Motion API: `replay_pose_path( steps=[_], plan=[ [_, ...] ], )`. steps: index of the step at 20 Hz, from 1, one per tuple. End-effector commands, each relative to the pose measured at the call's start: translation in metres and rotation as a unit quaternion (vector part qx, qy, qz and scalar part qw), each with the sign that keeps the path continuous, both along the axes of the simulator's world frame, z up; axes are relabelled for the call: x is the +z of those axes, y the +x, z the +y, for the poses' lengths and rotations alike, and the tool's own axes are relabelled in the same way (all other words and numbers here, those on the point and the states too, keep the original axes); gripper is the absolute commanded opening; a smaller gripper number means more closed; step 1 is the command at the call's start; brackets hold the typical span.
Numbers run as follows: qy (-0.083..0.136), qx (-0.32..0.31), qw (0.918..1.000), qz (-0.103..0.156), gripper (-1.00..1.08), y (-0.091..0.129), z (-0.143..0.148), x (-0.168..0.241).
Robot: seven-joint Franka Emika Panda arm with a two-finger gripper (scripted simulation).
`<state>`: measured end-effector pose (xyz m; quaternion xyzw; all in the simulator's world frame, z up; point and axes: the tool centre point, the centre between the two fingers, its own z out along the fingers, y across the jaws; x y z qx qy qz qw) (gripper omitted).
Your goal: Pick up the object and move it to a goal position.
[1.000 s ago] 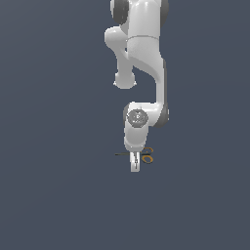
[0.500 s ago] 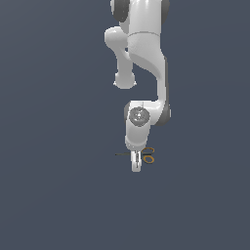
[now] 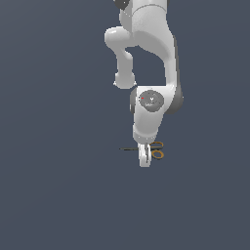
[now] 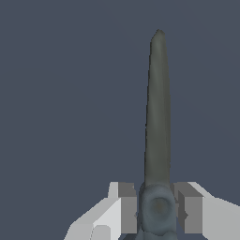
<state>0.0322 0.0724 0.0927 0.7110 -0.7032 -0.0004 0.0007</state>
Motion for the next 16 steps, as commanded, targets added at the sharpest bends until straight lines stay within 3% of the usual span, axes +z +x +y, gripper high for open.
replay_pose_path(
  steps=[1,16],
  plan=[
    [0.0,0.0,1.0,-0.001,-1.0,0.003,0.01,0.027],
    [-0.001,0.0,1.0,-0.001,-1.0,0.023,0.064,0.174]
  ],
)
